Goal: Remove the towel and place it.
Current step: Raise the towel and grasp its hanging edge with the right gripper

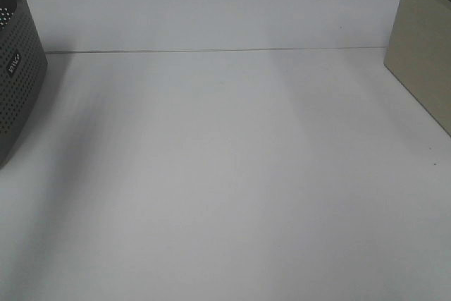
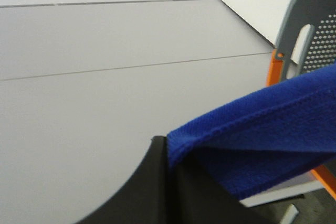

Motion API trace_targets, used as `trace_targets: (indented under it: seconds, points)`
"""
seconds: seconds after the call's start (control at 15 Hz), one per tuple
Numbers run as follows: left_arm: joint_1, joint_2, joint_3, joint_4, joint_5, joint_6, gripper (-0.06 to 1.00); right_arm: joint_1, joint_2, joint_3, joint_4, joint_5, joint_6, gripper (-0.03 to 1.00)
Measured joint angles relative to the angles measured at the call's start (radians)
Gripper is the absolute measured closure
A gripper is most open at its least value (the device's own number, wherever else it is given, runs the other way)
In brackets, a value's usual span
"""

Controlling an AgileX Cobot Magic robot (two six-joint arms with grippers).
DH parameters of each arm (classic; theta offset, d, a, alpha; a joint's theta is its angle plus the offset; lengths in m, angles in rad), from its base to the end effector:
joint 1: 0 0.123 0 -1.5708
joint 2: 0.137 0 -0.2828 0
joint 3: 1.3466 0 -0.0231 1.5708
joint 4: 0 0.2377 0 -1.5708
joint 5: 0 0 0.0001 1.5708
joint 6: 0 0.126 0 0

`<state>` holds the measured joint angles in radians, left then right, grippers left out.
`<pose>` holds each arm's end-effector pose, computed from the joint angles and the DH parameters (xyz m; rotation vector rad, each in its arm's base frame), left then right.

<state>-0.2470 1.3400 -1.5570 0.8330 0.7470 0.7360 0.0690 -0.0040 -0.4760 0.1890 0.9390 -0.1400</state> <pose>0.3052 -0.0116 0.4705 1.1656 1.6150 1.2711 0.0228 0.0207 0.2634 -0.1946 1.9237 0.1748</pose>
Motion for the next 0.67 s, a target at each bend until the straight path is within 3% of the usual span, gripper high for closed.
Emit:
trace_targets:
  seconds: [0.07, 0.13, 0.2, 0.27, 0.47, 0.67]
  points:
    - [-0.044, -0.005, 0.0, 0.066, -0.021, -0.019, 0.94, 0.0, 0.004, 0.0, 0.018, -0.049, -0.019, 0.21]
    - [-0.152, -0.007, 0.0, 0.18, -0.074, -0.051, 0.94, 0.0, 0.093, 0.0, 0.082, -0.094, -0.093, 0.21]
    - [-0.2, -0.007, 0.0, 0.216, -0.109, -0.07, 0.94, 0.0, 0.167, 0.0, 0.135, -0.115, -0.165, 0.21]
    - [-0.22, -0.007, 0.0, 0.228, -0.131, -0.077, 0.94, 0.0, 0.207, 0.0, 0.168, -0.131, -0.21, 0.21]
    - [-0.331, -0.007, 0.0, 0.242, -0.231, -0.09, 0.94, 0.0, 0.452, 0.0, 0.409, -0.265, -0.519, 0.21]
    - [-0.43, -0.004, 0.0, 0.227, -0.273, -0.084, 0.94, 0.0, 0.702, 0.0, 0.831, -0.342, -0.981, 0.21]
